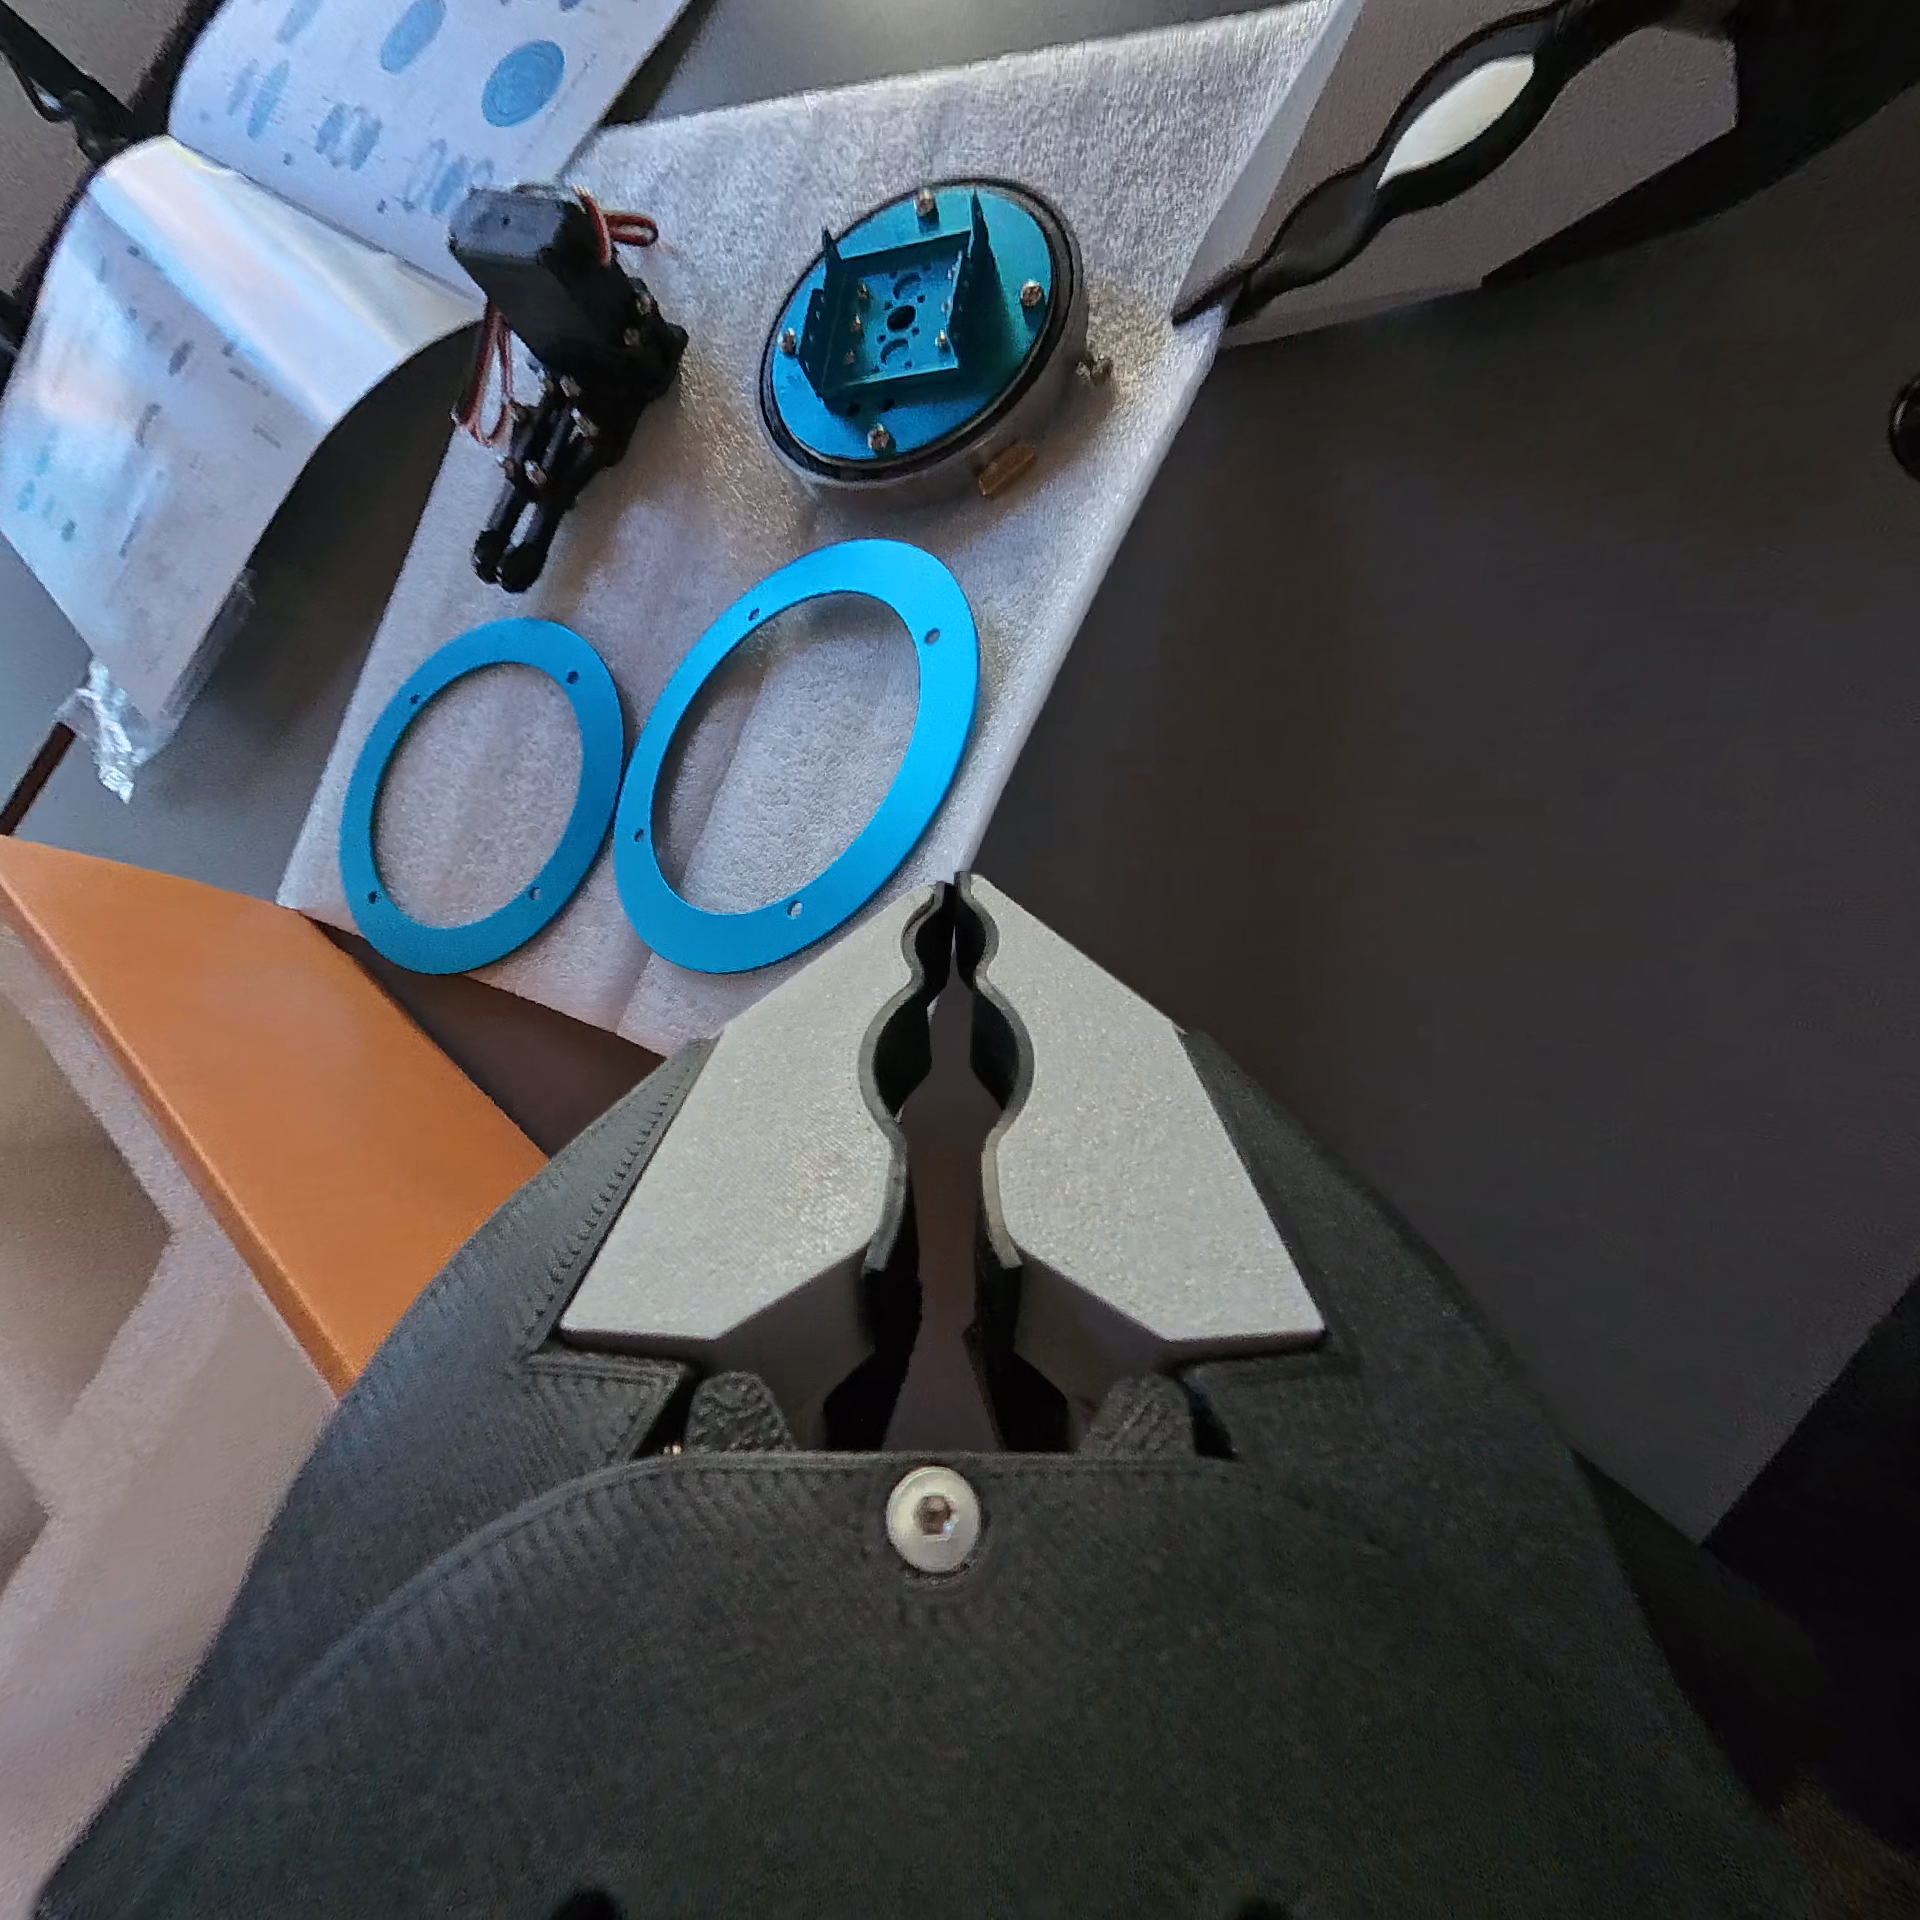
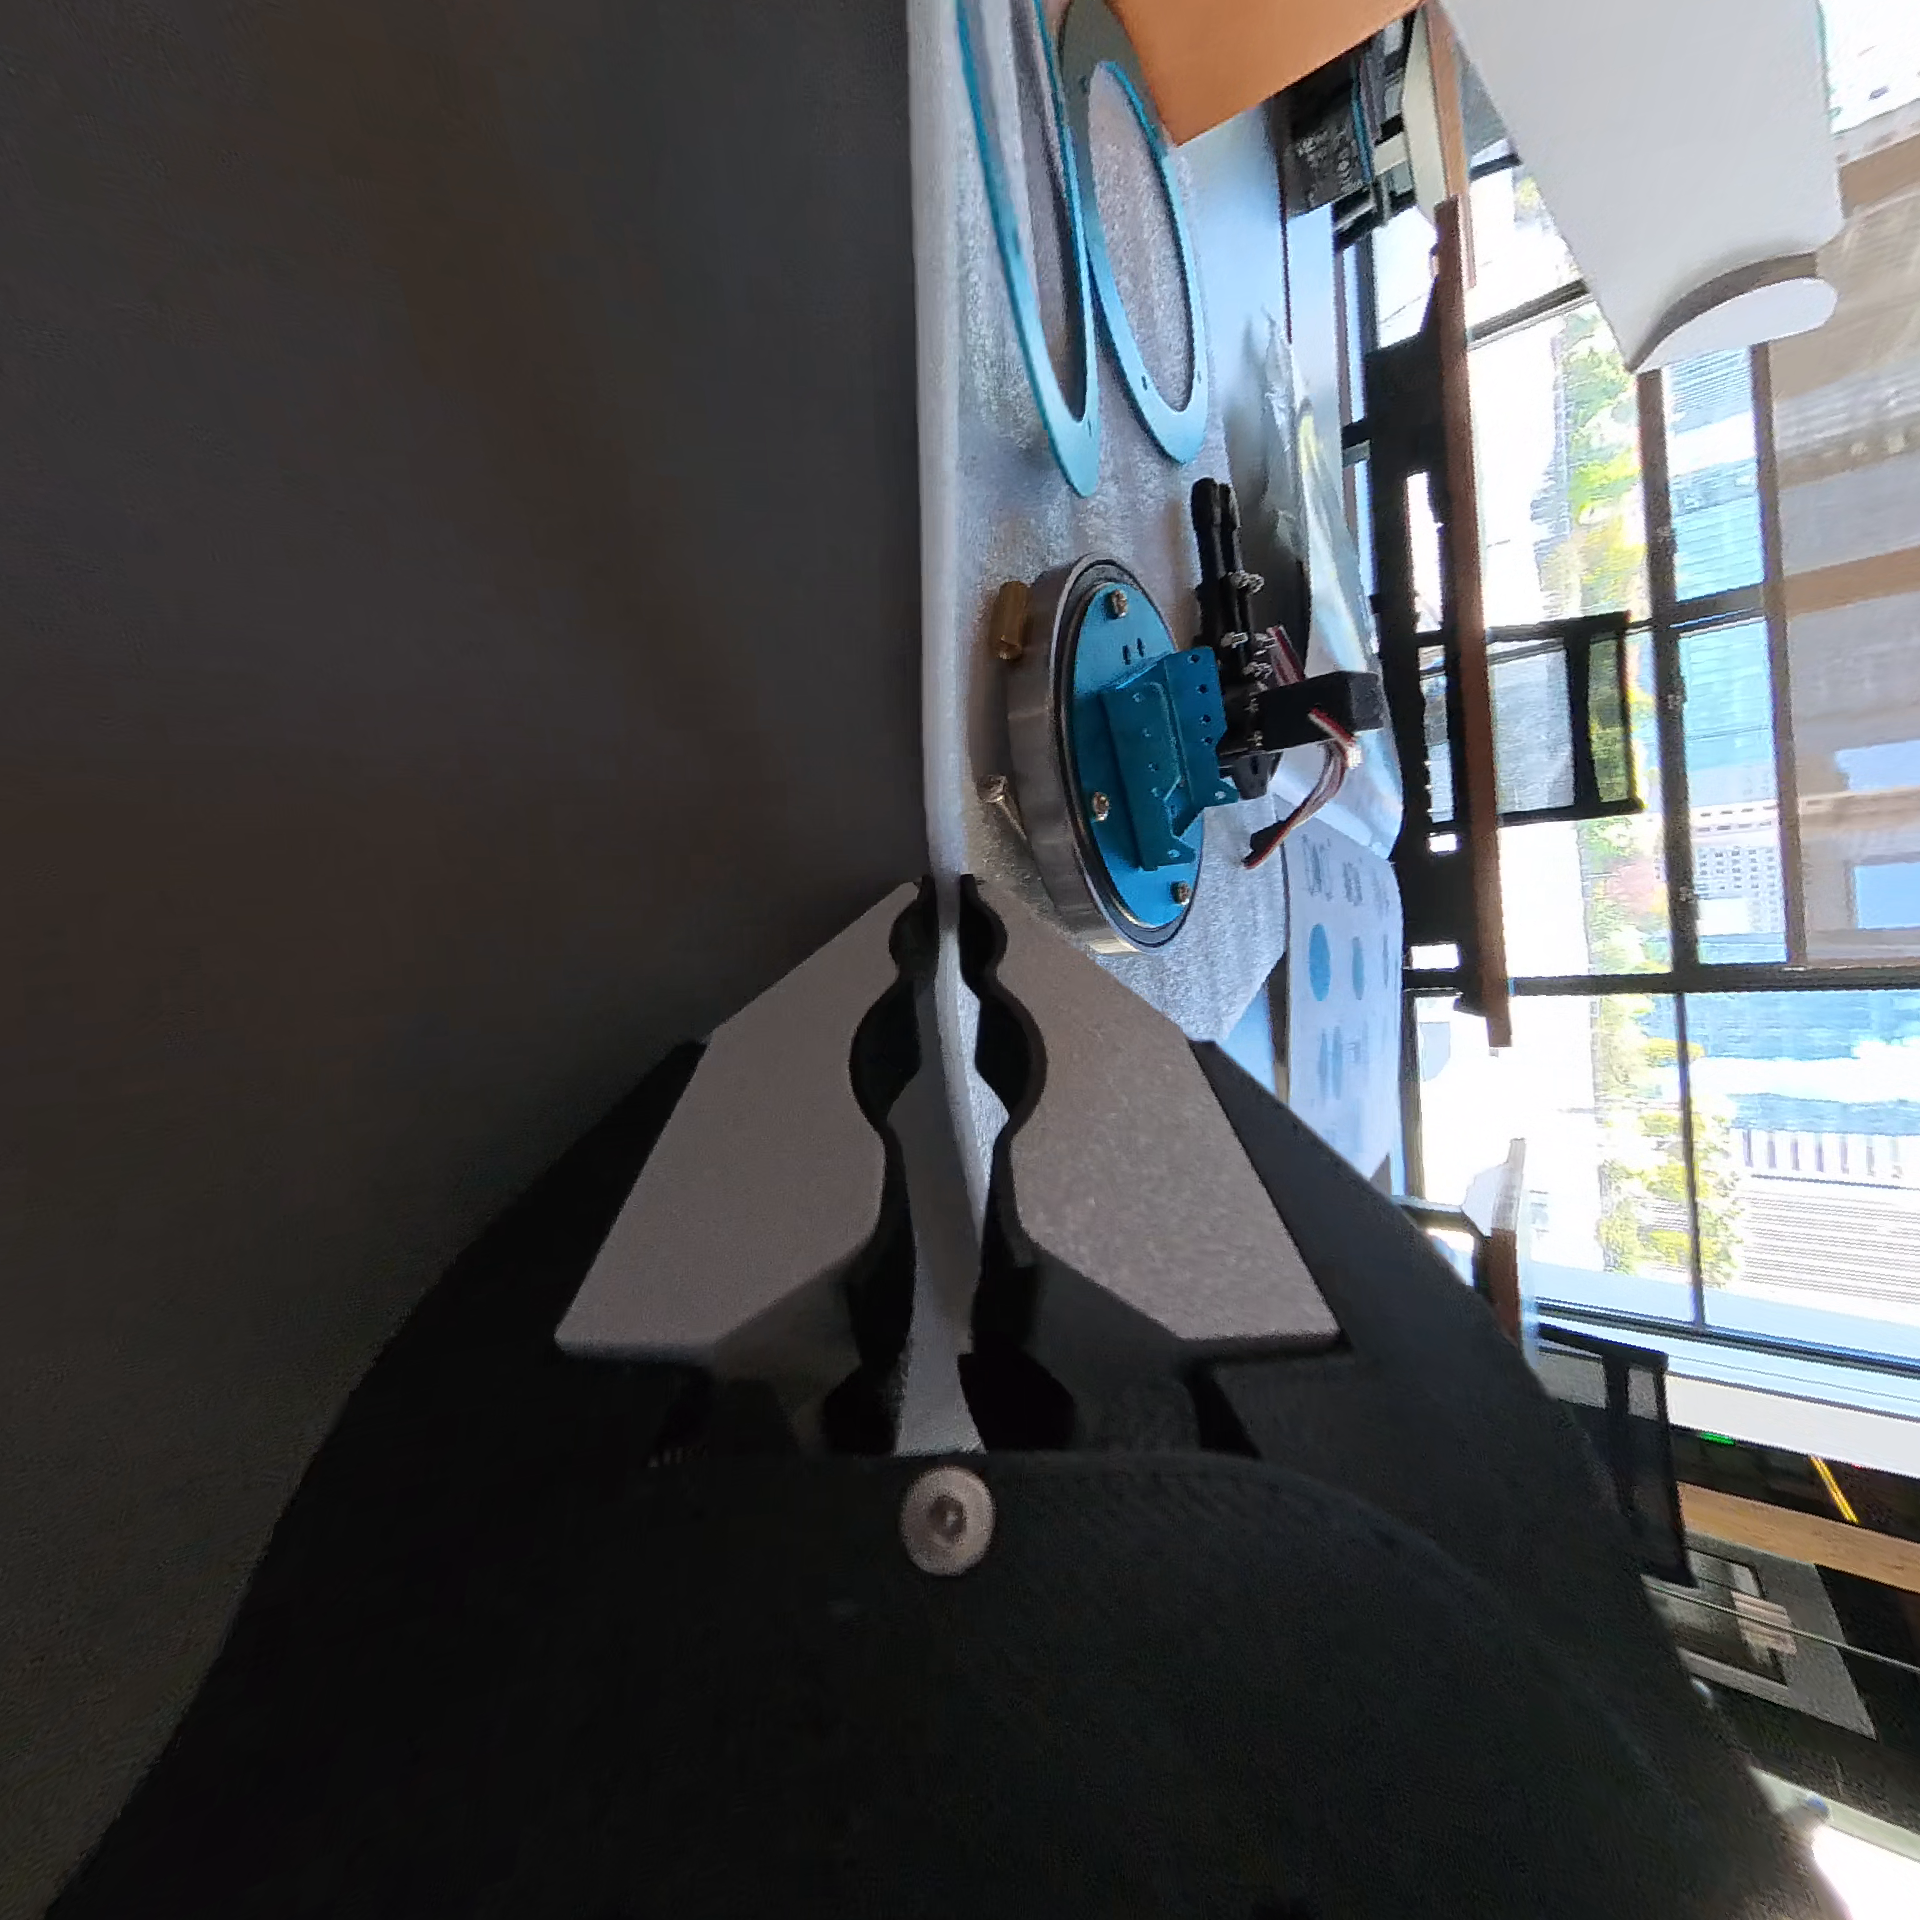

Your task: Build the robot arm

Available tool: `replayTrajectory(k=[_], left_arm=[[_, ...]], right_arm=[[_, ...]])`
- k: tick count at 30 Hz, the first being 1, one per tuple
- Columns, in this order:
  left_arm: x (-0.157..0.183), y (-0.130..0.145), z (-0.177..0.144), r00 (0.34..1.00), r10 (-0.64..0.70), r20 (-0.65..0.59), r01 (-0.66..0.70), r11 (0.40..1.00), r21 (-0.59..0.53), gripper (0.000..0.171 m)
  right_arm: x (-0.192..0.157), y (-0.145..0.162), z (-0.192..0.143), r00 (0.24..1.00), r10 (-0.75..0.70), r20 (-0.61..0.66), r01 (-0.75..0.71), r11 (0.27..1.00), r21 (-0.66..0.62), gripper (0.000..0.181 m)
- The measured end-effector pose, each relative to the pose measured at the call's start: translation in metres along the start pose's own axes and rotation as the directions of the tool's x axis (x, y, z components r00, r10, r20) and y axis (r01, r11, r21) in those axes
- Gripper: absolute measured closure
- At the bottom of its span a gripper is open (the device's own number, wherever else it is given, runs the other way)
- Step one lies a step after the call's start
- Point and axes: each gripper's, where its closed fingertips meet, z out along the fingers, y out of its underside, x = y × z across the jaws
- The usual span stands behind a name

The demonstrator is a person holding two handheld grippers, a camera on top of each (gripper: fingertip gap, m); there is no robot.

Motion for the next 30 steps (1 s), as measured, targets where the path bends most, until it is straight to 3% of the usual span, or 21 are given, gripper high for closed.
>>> replayTrajectory(k=[5, 14, 18, 20, 22, 24, 27, 30], left_arm=[[0.014, 0.014, 0.004, 0.998, 0.025, -0.05, -0.028, 0.997, -0.066, 0.171], [0.065, 0.029, -0.008, 0.984, -0.002, -0.181, -0.023, 0.991, -0.133, 0.171], [0.074, 0.036, -0.012, 0.981, -0.042, -0.188, 0.018, 0.992, -0.123, 0.171], [0.078, 0.027, -0.019, 0.967, -0.082, -0.24, 0.069, 0.996, -0.064, 0.162], [0.083, 0.004, -0.031, 0.919, -0.154, -0.363, 0.177, 0.984, 0.031, 0.136], [0.08, -0.024, -0.033, 0.878, -0.17, -0.448, 0.247, 0.962, 0.118, 0.116], [0.076, -0.056, -0.001, 0.863, -0.099, -0.495, 0.198, 0.969, 0.15, 0.106], [0.081, -0.07, 0.035, 0.83, -0.046, -0.556, 0.124, 0.987, 0.104, 0.111]], right_arm=[[-0.011, -0.004, -0.018, 0.996, 0.012, 0.084, -0.01, 1.0, -0.028, 0.18], [-0.06, -0.025, -0.085, 0.975, 0.066, 0.21, -0.051, 0.996, -0.076, 0.179], [-0.065, -0.031, -0.092, 0.949, 0.196, 0.249, -0.194, 0.981, -0.031, 0.175], [-0.06, -0.035, -0.103, 0.869, 0.354, 0.345, -0.379, 0.925, 0.007, 0.148], [-0.038, -0.042, -0.12, 0.729, 0.52, 0.445, -0.61, 0.789, 0.076, 0.136], [-0.004, -0.03, -0.122, 0.64, 0.623, 0.449, -0.742, 0.653, 0.152, 0.132], [0.003, 0.011, -0.092, 0.591, 0.677, 0.438, -0.78, 0.618, 0.098, 0.113], [-0.011, 0.01, -0.079, 0.546, 0.646, 0.533, -0.79, 0.609, 0.071, 0.112]])
